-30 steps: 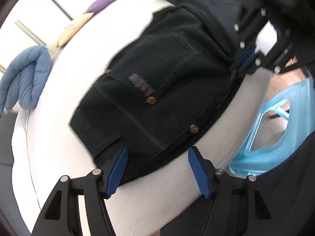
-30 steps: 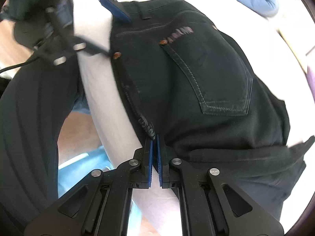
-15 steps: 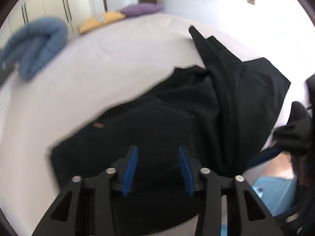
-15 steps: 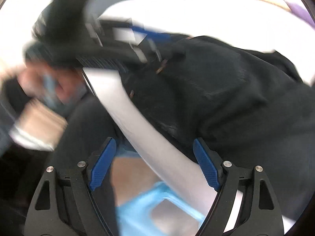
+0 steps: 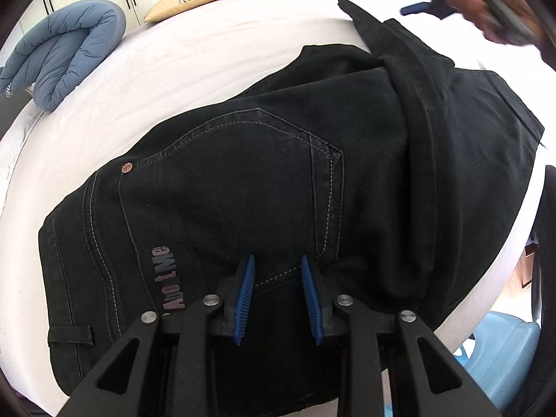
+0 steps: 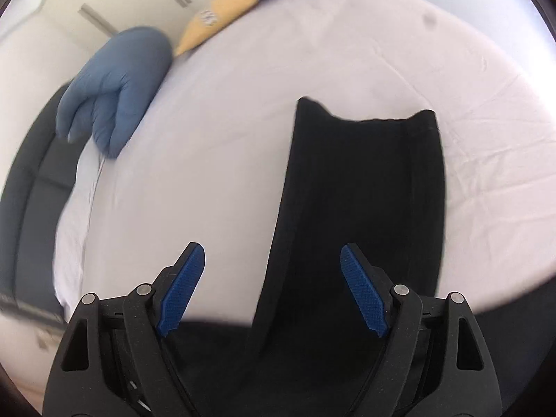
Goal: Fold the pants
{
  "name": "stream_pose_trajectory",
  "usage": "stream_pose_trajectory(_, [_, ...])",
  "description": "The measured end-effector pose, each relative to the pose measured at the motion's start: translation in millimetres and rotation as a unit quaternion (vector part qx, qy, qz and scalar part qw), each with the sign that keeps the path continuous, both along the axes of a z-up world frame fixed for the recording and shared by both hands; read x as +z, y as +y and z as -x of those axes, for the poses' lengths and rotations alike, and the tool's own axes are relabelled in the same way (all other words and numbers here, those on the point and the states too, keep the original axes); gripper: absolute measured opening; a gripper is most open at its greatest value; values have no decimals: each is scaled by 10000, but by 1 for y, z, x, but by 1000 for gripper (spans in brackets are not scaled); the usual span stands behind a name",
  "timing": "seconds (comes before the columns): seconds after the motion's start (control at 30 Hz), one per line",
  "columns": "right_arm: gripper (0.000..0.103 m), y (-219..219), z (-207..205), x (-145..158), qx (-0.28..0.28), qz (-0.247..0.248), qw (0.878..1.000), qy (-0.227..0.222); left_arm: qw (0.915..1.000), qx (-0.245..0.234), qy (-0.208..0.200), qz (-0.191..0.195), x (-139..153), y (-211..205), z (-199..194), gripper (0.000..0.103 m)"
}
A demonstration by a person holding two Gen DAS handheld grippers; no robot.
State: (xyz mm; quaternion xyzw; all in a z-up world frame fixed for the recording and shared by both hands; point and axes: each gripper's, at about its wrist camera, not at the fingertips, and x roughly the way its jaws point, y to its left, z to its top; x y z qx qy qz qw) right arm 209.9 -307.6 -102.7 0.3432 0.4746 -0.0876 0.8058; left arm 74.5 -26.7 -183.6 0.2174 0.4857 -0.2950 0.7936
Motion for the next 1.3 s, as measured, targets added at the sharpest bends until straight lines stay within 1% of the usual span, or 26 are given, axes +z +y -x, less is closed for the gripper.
stream_pose_trajectory(0.07, [80,-17,-29,-13,-176,120,9996,176,10000,24,32,55,-1,1,-2,29])
stream_pose_trajectory(0.13, [80,-29,-52,-25,-261,138,9990,345,10000,21,29,61,-3,3,0,29])
stream_pose_trajectory(0.17, [80,-33,-64,-32,-325,211,9977,550,10000,8,9,44,-2,8,3,29])
stream_pose_trajectory(0.3, [79,-48,-107,-63,-300,361,9941,974,10000,-21,-20,26,-1,11,4,29])
stream_pose_trajectory(0.37, [56,-51,-123,-72,-257,384,9936,1031,10000,-19,-9,36,-1,11,4,29])
stream_pose_trajectory(0.4, [25,-50,-130,-76,-128,392,9934,1074,10000,-18,-14,33,-1,12,4,29])
stream_pose_trajectory(0.43, [11,-50,-135,-78,-41,432,9925,1143,10000,-21,-23,26,-1,11,5,29])
stream_pose_trajectory(0.47, [8,-54,-133,-82,-33,479,9921,1159,10000,-22,-29,24,-1,11,5,29])
stream_pose_trajectory(0.5, [3,-53,-132,-82,-26,554,9921,1127,10000,-19,-29,29,-1,11,5,29])
stream_pose_trajectory(0.53, [2,-54,-131,-77,1,646,9923,1055,10000,-20,-29,32,-1,11,5,29])
stream_pose_trajectory(0.6, [2,-58,-122,-63,-40,678,9940,859,10000,-42,-36,21,-1,12,5,29])
stream_pose_trajectory(0.67, [2,-69,-105,-43,-166,675,9961,550,10000,-48,-36,12,-1,11,5,29])
stream_pose_trajectory(0.73, [2,-83,-76,-22,-358,670,9968,241,10000,-57,-39,16,-1,11,5,29])
stream_pose_trajectory(0.77, [2,-91,-55,-10,-506,666,9965,70,10000,-54,-25,31,-1,12,5,29])
stream_pose_trajectory(0.87, [2,-115,22,17,-1030,611,9922,-345,9999,-39,40,93,1,14,3,29])
stream_pose_trajectory(0.97, [2,-138,109,21,-1662,467,9833,-572,9999,-68,132,80,3,15,-2,30])
stream_pose_trajectory(1.03, [2,-134,171,19,-2027,403,9760,-686,9997,-78,220,75,5,15,-7,30])
stream_pose_trajectory(1.07, [2,-134,202,10,-2274,305,9706,-725,9995,-78,281,94,6,16,-9,31])
stream_pose_trajectory(1.13, [2,-133,251,-11,-2646,104,9614,-753,9991,-57,397,134,6,17,-14,31])
stream_pose_trajectory(1.17, [2,-132,274,-28,-2890,-71,9545,-735,9989,-41,443,137,7,17,-17,31])
stream_pose_trajectory(1.2, [2,-134,293,-45,-3100,-241,9478,-702,9989,-37,462,121,8,17,-18,31])
stream_pose_trajectory(1.23, [2,-140,304,-59,-3226,-361,9435,-659,9989,-37,470,72,9,16,-20,31])
stream_pose_trajectory(1.3, [2,-142,321,-88,-3462,-544,9350,-541,9990,-8,447,-47,10,12,-23,35])
